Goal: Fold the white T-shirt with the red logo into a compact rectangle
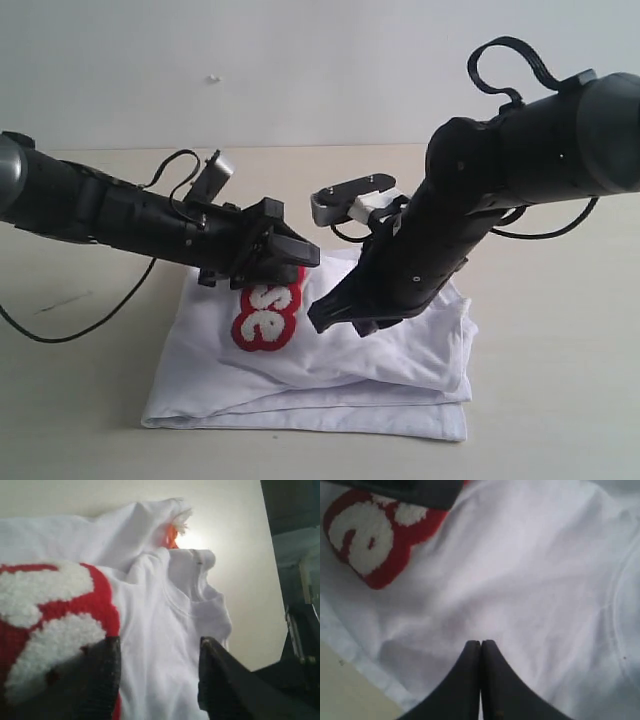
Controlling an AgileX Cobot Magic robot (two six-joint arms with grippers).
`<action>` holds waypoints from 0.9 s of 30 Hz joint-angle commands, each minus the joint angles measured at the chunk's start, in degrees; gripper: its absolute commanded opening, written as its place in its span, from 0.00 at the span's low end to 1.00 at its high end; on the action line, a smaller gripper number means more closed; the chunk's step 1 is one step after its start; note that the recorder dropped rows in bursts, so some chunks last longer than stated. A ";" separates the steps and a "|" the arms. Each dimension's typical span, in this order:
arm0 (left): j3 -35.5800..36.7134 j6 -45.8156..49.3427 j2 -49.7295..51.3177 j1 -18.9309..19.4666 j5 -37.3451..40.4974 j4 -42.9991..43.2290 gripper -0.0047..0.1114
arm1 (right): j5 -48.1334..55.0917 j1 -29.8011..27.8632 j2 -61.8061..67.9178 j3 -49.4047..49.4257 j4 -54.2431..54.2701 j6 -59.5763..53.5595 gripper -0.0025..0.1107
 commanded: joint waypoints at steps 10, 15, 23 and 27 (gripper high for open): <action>-0.24 3.60 4.43 0.23 -2.47 -6.58 0.46 | 9.65 0.12 4.63 -0.21 -2.08 -5.28 0.02; -0.24 3.75 4.43 0.23 -2.46 -6.58 0.46 | 11.81 0.12 5.89 -0.09 -8.45 -2.68 0.02; -0.24 3.74 4.43 1.78 1.61 -6.14 0.46 | 15.80 0.12 5.90 -0.09 -24.07 9.10 0.02; -0.24 3.52 4.43 2.24 0.88 -2.68 0.46 | 17.77 0.12 5.38 -0.09 -25.95 10.65 0.02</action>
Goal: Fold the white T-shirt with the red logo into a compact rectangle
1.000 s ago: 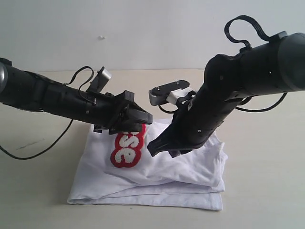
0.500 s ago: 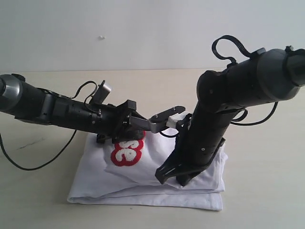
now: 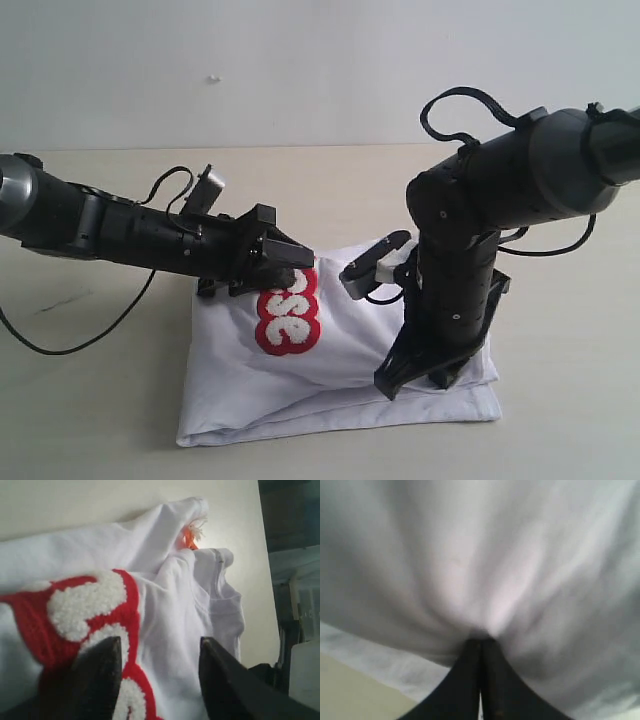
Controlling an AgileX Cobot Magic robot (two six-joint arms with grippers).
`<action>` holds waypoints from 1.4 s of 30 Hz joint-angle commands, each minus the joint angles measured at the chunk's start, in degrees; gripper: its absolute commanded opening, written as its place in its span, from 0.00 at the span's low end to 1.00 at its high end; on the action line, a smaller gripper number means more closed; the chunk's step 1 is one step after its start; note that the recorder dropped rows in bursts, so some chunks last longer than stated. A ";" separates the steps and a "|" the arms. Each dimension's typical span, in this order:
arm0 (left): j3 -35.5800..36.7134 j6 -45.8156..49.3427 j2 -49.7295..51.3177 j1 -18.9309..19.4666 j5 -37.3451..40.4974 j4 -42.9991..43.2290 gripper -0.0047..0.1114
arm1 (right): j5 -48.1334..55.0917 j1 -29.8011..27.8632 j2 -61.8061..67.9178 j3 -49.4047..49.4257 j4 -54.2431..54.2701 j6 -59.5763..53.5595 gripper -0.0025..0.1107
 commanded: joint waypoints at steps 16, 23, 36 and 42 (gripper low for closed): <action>-0.11 -0.27 -7.05 0.65 7.00 13.20 0.46 | 1.83 -0.09 -6.73 0.14 -9.23 7.64 0.02; 0.71 -11.06 -8.15 0.08 12.37 31.41 0.46 | -1.55 -0.09 -4.33 1.86 -9.74 9.16 0.02; 3.17 -23.45 -8.15 -0.45 10.23 53.08 0.39 | -2.65 -0.09 -3.22 1.86 -9.48 11.05 0.02; 4.55 -27.09 -8.15 -0.45 3.96 58.15 0.39 | -3.05 -0.09 -1.68 1.86 -9.48 13.77 0.02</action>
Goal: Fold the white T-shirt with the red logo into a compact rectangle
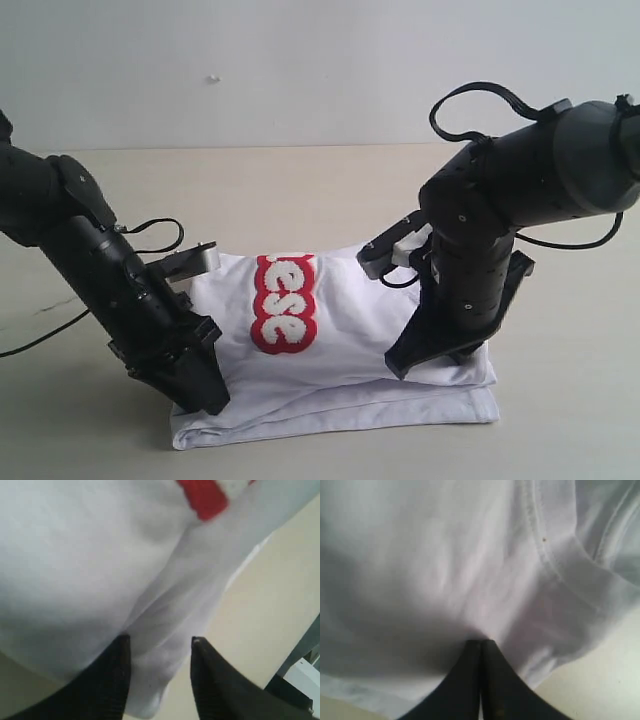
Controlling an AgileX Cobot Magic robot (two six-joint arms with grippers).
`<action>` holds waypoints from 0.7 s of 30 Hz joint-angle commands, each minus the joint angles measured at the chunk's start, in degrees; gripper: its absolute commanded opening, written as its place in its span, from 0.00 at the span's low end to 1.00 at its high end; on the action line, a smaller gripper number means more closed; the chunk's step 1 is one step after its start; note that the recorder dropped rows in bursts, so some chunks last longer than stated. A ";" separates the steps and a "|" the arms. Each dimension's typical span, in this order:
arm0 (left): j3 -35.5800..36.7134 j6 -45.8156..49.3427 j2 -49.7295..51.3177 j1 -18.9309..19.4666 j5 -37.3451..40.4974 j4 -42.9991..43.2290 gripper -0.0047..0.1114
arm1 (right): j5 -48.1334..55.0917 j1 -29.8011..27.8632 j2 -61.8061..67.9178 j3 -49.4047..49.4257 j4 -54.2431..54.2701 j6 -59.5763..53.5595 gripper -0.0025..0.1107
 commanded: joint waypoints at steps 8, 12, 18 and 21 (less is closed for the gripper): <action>1.15 -1.93 -3.80 3.09 -4.65 4.79 0.39 | -5.33 -0.09 -2.27 -0.04 -3.54 5.51 0.02; 1.15 -1.69 -8.97 6.16 -4.54 1.30 0.39 | -6.56 -0.09 -7.60 -0.04 -9.49 12.55 0.02; 1.15 -0.21 -15.84 6.29 -4.44 -4.30 0.27 | -6.82 -0.09 -11.43 -0.04 -12.60 17.19 0.02; 2.09 -0.21 -19.46 6.29 -2.87 -4.56 0.07 | -6.78 -0.09 -12.36 -0.04 -15.68 22.70 0.02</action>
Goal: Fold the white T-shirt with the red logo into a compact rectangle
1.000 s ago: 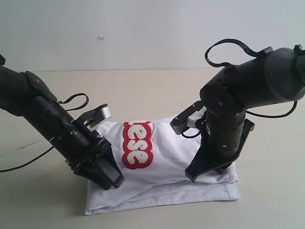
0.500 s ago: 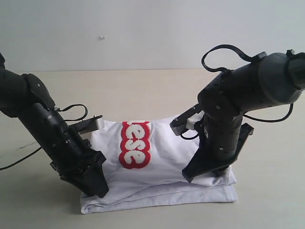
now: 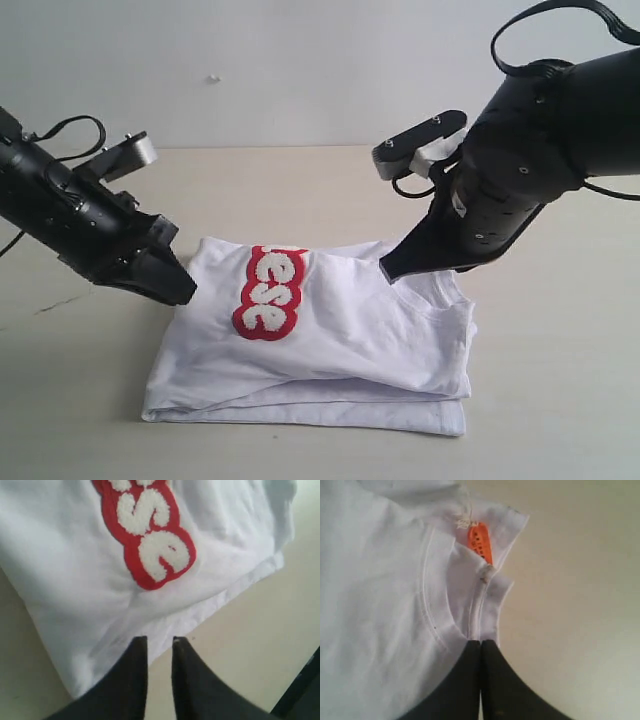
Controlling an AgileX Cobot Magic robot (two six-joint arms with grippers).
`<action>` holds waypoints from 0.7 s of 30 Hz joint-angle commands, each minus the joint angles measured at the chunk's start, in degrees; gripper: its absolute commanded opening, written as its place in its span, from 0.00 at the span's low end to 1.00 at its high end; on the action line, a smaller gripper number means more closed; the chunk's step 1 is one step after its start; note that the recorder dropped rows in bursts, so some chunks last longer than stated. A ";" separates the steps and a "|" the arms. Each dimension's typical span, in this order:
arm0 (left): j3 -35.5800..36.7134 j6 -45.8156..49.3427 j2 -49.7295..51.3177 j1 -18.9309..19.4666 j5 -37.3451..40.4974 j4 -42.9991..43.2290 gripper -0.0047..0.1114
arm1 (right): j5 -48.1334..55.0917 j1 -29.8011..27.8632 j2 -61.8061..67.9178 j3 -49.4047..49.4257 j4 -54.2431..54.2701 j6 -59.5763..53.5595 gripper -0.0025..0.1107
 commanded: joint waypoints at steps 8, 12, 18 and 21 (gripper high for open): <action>13.69 1.02 -20.34 0.16 -22.31 -2.74 0.04 | -3.39 -0.09 -10.85 0.09 -6.03 8.13 0.02; 20.36 1.02 -29.43 0.16 -31.52 -3.92 0.04 | -7.17 -0.09 -17.36 4.89 -11.48 12.80 0.02; 27.56 1.02 -40.42 0.16 -38.83 -6.08 0.04 | -13.20 -0.09 -26.14 15.15 -20.45 21.41 0.02; 30.30 1.02 -45.38 0.16 -41.35 -7.49 0.04 | -13.45 -0.09 -28.92 17.10 -21.22 21.41 0.02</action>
